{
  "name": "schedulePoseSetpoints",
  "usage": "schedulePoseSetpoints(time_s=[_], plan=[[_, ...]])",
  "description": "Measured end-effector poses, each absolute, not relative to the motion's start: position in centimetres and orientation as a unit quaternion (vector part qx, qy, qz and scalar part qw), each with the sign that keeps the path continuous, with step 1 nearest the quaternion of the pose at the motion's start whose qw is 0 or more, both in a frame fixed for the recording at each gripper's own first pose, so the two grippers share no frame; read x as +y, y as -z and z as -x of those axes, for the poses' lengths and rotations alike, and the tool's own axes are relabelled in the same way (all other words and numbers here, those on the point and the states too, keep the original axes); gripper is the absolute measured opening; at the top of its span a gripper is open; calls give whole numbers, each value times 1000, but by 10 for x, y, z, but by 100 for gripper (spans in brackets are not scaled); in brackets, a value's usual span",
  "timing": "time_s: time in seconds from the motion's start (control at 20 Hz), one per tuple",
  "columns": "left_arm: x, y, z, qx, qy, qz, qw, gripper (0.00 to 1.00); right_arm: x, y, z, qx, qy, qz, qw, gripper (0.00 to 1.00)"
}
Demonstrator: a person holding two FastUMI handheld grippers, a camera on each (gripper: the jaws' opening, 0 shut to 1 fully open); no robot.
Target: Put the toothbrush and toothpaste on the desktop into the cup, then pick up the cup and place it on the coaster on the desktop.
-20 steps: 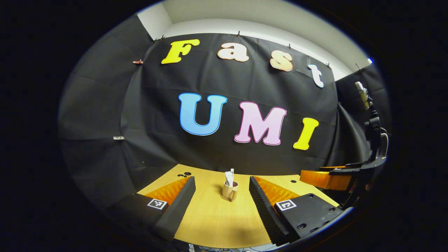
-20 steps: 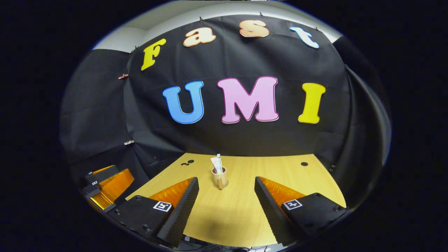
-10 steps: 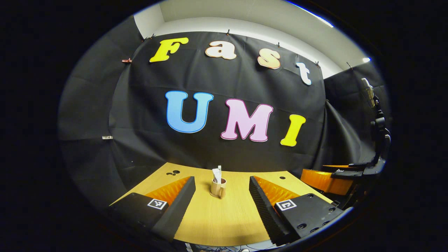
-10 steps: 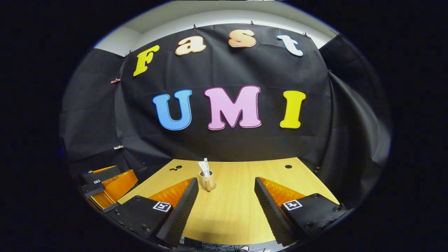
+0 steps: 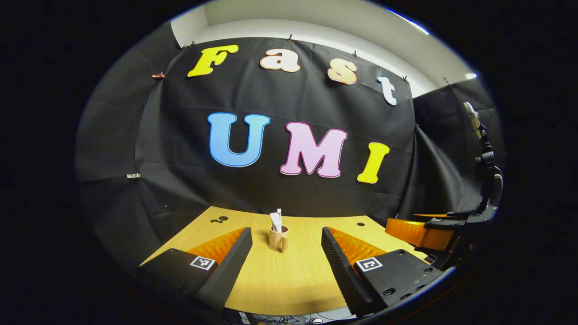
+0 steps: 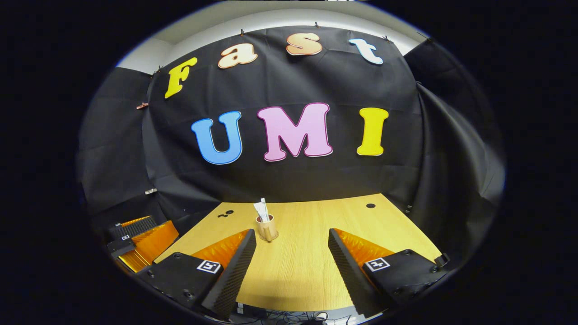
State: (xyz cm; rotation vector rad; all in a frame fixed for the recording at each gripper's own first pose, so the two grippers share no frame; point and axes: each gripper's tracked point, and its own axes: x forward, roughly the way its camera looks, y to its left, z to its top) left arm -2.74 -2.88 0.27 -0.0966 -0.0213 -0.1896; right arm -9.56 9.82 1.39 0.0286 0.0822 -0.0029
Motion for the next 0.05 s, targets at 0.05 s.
schedulePoseSetpoints(time_s=[0.05], plan=[[-29,-1,27,-8,96,48,994,98,101,-12,96,44,0,-15,999,98]])
